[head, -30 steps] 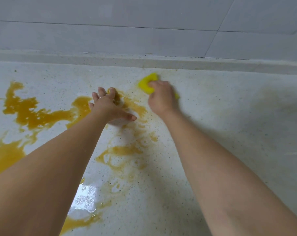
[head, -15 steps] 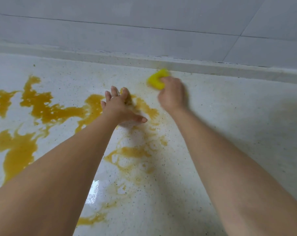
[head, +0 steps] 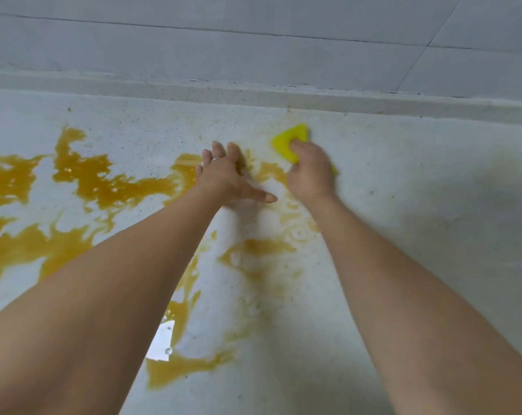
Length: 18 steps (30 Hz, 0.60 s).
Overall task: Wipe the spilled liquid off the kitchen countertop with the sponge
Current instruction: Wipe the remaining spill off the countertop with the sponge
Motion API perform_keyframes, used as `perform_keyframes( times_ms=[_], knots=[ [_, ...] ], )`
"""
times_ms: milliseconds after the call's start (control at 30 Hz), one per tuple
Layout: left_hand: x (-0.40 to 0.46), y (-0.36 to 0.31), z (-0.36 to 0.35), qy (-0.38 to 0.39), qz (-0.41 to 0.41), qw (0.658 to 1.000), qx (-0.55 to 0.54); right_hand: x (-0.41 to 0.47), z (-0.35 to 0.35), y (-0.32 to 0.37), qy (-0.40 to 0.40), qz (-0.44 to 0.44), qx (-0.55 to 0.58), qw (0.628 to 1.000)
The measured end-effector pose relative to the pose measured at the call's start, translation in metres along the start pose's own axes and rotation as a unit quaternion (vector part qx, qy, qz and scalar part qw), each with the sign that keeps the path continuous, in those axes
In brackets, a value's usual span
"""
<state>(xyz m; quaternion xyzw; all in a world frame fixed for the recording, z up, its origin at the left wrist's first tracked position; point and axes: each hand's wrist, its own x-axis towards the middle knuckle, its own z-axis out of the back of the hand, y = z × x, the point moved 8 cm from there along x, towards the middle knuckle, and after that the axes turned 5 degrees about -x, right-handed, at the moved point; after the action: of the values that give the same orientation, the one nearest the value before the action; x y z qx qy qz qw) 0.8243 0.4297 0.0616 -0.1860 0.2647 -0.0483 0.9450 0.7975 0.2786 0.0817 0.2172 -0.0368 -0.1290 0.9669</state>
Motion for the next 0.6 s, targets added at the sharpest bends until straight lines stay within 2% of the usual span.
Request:
perform_keyframes(
  times_ms=[67, 133, 167, 233, 267, 300, 333, 400, 467, 500, 600],
  knots=[
    [-0.002, 0.008, 0.009, -0.002, -0.019, 1.0, 0.004, -0.023, -0.021, 0.049, 0.048, 0.092, 0.049, 0.993],
    [-0.004, 0.017, 0.014, 0.005, -0.038, 0.999, 0.039, -0.038, -0.018, 0.059, 0.024, 0.12, 0.062, 0.991],
    [-0.005, 0.023, 0.012, 0.013, -0.044, 0.997, 0.058, -0.038, -0.007, 0.045, -0.011, 0.087, 0.065, 0.994],
    [-0.009, 0.034, 0.007, 0.024, -0.054, 0.995, 0.074, -0.035, 0.012, 0.001, -0.062, -0.038, 0.034, 0.997],
    [-0.01, 0.038, 0.006, 0.024, -0.058, 0.995, 0.074, -0.033, 0.014, -0.011, -0.069, -0.092, -0.015, 0.993],
    [-0.01, 0.039, 0.005, 0.024, -0.062, 0.995, 0.07, -0.032, 0.01, -0.007, -0.056, -0.11, -0.066, 0.99],
    [-0.009, 0.039, 0.004, 0.026, -0.064, 0.996, 0.064, -0.03, 0.001, 0.013, -0.049, -0.085, -0.079, 0.992],
    [-0.008, 0.038, 0.004, 0.029, -0.059, 0.997, 0.049, -0.034, -0.03, 0.065, -0.024, 0.026, -0.055, 0.998],
    [-0.008, 0.038, 0.005, 0.03, -0.059, 0.997, 0.037, -0.042, -0.036, 0.078, -0.063, 0.077, -0.04, 0.994],
    [-0.009, 0.039, 0.004, 0.032, -0.065, 0.997, 0.037, -0.04, -0.026, 0.064, -0.09, 0.059, -0.055, 0.993],
    [-0.01, 0.039, 0.003, 0.03, -0.076, 0.996, 0.044, -0.024, 0.001, -0.001, -0.098, -0.134, -0.115, 0.979]
  ],
)
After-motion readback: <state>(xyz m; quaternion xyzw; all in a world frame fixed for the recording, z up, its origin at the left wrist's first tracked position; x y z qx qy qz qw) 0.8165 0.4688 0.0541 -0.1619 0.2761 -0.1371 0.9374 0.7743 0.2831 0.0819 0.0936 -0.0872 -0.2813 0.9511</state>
